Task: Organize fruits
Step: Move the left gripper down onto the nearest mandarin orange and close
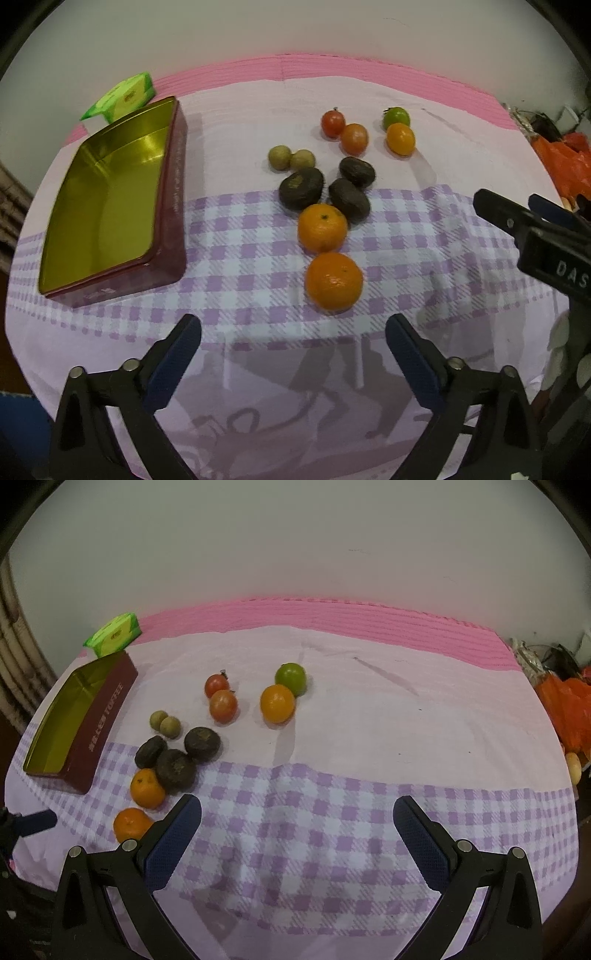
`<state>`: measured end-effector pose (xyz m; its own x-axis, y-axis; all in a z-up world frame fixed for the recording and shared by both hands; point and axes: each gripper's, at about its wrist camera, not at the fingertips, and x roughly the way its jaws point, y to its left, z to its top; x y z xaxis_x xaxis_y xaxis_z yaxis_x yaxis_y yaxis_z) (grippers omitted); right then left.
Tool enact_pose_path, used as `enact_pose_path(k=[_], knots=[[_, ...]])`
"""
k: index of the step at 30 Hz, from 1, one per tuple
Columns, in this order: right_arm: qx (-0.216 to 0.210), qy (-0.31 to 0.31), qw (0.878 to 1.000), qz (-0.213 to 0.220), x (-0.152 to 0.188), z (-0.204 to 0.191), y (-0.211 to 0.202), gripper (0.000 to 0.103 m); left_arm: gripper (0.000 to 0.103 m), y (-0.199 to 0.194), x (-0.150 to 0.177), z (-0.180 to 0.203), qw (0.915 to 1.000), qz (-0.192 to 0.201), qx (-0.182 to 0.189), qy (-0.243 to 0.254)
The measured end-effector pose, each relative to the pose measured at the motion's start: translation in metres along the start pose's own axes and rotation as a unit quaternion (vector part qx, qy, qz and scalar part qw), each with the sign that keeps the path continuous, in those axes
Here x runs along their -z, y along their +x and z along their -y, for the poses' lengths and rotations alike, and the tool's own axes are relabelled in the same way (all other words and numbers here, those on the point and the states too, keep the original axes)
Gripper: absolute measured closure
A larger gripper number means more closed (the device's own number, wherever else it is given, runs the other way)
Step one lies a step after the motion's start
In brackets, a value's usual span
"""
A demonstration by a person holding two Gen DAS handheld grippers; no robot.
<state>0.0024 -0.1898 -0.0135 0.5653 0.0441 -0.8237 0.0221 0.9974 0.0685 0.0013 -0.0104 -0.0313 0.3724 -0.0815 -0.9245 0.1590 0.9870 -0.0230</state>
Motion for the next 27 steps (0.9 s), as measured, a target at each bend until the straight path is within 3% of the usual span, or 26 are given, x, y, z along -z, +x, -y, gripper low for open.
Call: enact_pose_path(k=[9, 17, 21, 24, 27], knots=[[-0.003, 0.01, 1.0, -0.012, 0.0, 0.008, 0.008, 0.0, 0.025, 0.017, -0.011, 0.014, 0.9992, -0.018, 0.029, 0.017], [-0.005, 0.016, 1.0, -0.022, 0.003, 0.01, 0.015, 0.0, 0.047, 0.034, -0.024, 0.016, 0.9982, -0.038, 0.044, 0.015], [-0.007, 0.016, 1.0, -0.023, 0.003, 0.01, 0.016, 0.0, 0.05, 0.038, -0.027, 0.019, 0.9981, -0.038, 0.046, 0.018], [-0.007, 0.015, 1.0, -0.024, 0.004, 0.009, 0.018, 0.0, 0.064, 0.041, -0.028, 0.022, 0.9978, -0.04, 0.047, 0.022], [-0.009, 0.015, 0.999, -0.027, 0.006, 0.009, 0.02, 0.0, 0.066, 0.042, -0.028, 0.021, 0.9977, -0.042, 0.051, 0.019]])
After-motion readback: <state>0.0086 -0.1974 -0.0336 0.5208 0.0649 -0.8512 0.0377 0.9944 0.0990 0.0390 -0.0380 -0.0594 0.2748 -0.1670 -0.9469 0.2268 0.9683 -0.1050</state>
